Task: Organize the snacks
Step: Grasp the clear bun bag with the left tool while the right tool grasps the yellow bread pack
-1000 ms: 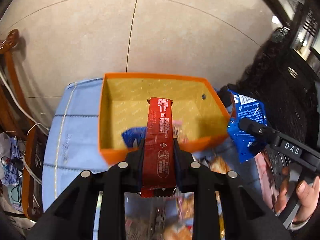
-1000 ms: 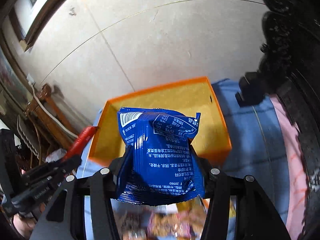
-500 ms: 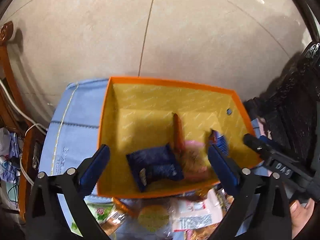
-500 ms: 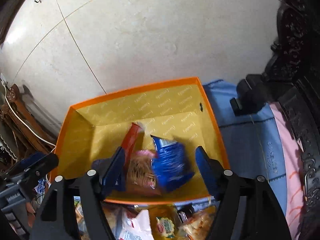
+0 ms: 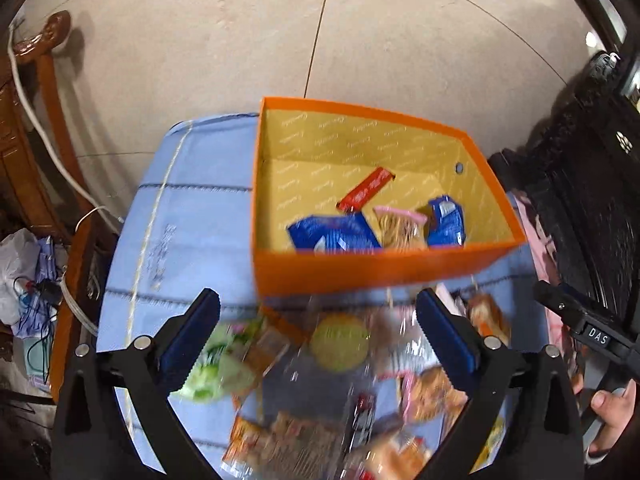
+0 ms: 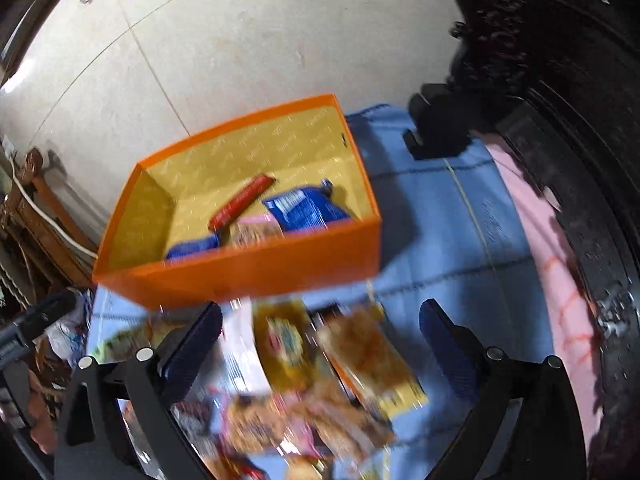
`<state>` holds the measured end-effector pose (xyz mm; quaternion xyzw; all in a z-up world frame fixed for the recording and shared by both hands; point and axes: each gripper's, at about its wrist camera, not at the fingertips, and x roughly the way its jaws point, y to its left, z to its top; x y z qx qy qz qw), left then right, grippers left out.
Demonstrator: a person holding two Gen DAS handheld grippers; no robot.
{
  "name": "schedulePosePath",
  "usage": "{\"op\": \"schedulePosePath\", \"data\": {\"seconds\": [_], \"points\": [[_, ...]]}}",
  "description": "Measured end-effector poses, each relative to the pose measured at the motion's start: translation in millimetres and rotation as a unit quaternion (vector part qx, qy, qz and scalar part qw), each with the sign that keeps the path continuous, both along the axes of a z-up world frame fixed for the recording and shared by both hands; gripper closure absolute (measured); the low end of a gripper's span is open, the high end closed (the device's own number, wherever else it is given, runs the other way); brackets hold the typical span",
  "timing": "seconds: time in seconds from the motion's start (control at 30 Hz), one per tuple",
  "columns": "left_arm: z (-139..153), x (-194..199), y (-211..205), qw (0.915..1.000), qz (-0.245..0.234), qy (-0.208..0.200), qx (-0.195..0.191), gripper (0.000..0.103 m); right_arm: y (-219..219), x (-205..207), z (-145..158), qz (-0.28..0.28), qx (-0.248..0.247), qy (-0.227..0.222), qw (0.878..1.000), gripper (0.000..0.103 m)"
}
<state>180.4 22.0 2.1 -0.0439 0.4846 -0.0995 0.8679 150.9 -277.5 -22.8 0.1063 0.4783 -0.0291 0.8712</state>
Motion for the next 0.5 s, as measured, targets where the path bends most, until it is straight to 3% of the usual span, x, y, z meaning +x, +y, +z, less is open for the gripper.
{"op": "schedulePosePath", "data": {"seconds": [0.27,0.5], "points": [[-35,-79,18,0.9981,-0.026,0.034,0.044,0.007,5,-74,-27,0.024,-0.017,0.04,0.999,0.004],[-66,-115,30,0.9972,-0.009,0.071,0.022,0.007,13,-112,-44,0.022,0.013,0.074,0.997,0.004]]}}
